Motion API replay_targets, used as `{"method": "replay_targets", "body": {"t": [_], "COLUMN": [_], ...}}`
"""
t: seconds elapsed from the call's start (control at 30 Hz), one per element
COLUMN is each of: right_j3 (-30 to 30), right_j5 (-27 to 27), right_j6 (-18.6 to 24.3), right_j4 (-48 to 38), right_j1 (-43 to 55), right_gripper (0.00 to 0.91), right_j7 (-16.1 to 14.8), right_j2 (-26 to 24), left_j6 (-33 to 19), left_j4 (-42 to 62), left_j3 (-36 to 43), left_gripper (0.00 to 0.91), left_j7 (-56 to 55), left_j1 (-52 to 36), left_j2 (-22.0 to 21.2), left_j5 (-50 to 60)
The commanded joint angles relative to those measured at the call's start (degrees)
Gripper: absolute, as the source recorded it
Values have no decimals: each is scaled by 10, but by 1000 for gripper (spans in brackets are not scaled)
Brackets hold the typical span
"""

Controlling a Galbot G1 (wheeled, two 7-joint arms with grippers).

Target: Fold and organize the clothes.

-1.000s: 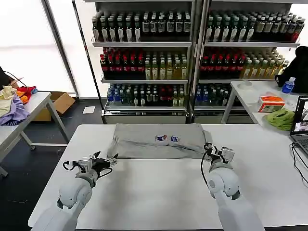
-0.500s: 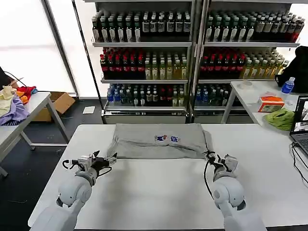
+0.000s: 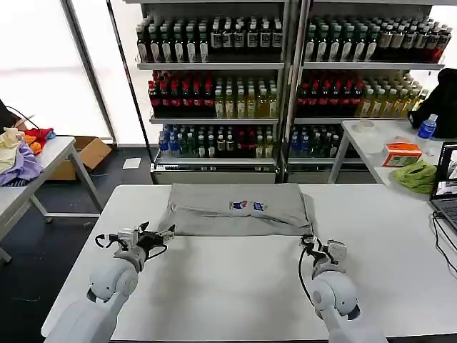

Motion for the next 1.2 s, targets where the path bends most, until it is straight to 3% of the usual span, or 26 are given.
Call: {"method": "replay_targets", "body": {"t": [0.03, 0.37, 0.7, 0.97, 1.03, 1.13, 1.2], "right_j3": [-3, -3, -2, -5, -6, -9, -11], "right_j5": [0, -2, -4, -6, -6, -6, -6], "right_j6": [0, 0, 0, 0, 0, 0, 0], "right_j4": [-18, -19, -75, -84, -85, -88, -88], "right_j1": [19, 36, 71, 67, 66, 66, 66], "right_gripper": [907, 907, 907, 715, 695, 645, 433], "right_j7": [-1, -3, -3, -6, -6, -7, -7], "right_j2": [1, 1, 11, 18, 18, 15, 13], "left_j6": [-1, -1, -4, 6, 7, 8, 9], "left_j4": [17, 22, 42, 54, 54, 56, 55], "left_j3": [5, 6, 5, 7, 8, 7, 8], "left_gripper": [907, 907, 907, 877, 796, 544, 353], "left_j7": [0, 1, 4, 3, 3, 3, 4], "left_j1": [-16, -22, -28, -22, -20, -19, -18], "left_j2": [-2, 1, -2, 5, 5, 1, 0], "left_j5": [-2, -6, -5, -6, -6, -12, -15]}}
